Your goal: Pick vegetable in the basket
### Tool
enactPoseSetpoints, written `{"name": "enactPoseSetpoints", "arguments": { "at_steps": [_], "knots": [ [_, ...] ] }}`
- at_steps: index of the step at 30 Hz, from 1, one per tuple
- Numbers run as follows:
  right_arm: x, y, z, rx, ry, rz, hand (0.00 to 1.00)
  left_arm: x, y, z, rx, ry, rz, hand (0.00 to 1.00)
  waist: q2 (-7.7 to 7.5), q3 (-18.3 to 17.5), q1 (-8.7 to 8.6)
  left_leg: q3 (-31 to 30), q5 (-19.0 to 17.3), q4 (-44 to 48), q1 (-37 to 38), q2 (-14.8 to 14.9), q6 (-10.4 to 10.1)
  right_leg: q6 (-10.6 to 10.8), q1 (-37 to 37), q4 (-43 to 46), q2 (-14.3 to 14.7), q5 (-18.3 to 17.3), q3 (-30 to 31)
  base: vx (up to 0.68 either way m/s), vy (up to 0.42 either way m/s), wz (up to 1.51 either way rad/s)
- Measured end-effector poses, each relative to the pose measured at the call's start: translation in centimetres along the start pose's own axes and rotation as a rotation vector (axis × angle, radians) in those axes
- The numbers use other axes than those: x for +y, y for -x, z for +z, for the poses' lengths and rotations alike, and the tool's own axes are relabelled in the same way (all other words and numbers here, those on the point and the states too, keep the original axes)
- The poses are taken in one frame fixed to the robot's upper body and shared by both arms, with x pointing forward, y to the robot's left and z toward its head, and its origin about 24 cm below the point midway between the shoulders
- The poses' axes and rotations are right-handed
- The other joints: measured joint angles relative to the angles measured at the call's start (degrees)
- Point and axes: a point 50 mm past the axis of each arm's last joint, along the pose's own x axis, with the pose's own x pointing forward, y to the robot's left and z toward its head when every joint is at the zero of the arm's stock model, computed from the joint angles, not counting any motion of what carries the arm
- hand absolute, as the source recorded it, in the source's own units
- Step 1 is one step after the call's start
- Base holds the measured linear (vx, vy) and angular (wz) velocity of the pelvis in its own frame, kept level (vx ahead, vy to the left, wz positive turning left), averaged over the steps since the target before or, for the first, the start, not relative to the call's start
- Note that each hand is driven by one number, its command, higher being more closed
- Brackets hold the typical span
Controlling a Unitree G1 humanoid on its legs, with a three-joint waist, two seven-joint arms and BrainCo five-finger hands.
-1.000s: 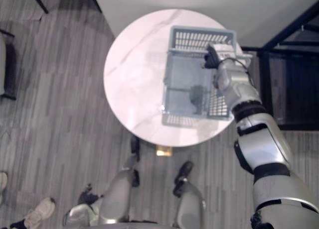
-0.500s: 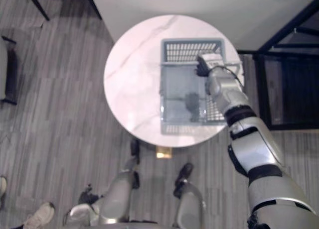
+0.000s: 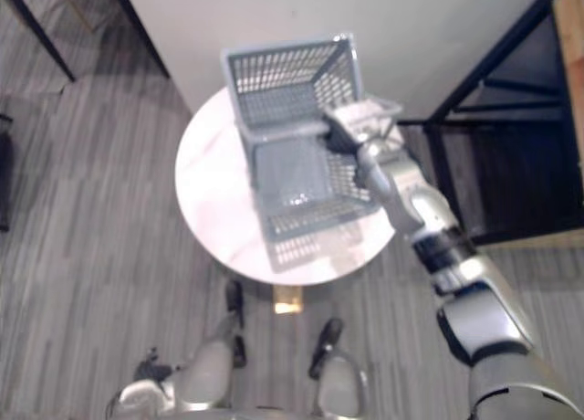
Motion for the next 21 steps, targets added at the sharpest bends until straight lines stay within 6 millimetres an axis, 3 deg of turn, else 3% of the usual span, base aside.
{"name": "enactPoseSetpoints", "arguments": {
  "at_steps": [5, 10, 13, 17, 21],
  "knots": [
    [5.2, 5.3, 0.0, 0.038, -0.100, 0.189, 1.00, 1.3, 0.3, -1.8, 0.055, -0.014, 0.017, 0.00, -1.50, -4.5, -1.17, 0.8, -0.7, 0.0, 2.3, -0.4, -0.3, 0.5, 2.9, -2.3, 0.0, 0.3, 0.2, 0.06, -0.002, -0.04],
    [8.8, 11.0, -0.9, 0.152, -0.179, 0.339, 1.00, 1.1, 0.8, -3.2, 0.086, -0.036, -0.007, 0.00, -0.73, -7.3, -1.51, 2.1, -1.5, 0.0, 4.7, -0.5, -0.6, 0.8, 4.8, -3.2, 0.0, 0.5, 1.4, 0.03, -0.001, -0.13],
    [9.4, 13.5, -2.0, 0.255, -0.209, 0.354, 1.00, 1.2, 1.1, -3.9, 0.105, -0.032, -0.003, 0.00, -0.38, -7.8, -2.53, 3.3, -2.0, 0.5, 5.8, -0.6, -0.4, 0.8, 4.9, -2.7, -0.1, 0.5, 2.7, -0.01, 0.007, -0.19],
    [9.1, 17.2, -4.0, 0.434, -0.242, 0.306, 1.00, 1.6, 0.9, -3.6, 0.095, -0.044, 0.006, 0.00, -1.65, -7.2, -4.45, 4.4, -7.7, 10.4, 2.4, -0.4, 0.8, 1.7, 2.7, 2.2, -2.7, -1.3, 3.7, -0.06, 0.018, -0.07],
    [7.8, 18.2, -4.1, 0.513, -0.265, 0.167, 1.00, 2.3, 0.5, -2.7, 0.066, -0.092, 0.015, 0.00, -2.46, -7.2, -5.96, 8.4, -11.7, 18.7, -2.7, 0.1, 2.9, 2.8, -1.8, 1.4, -3.5, 0.5, 7.9, -0.08, 0.094, -0.51]
  ]
}}
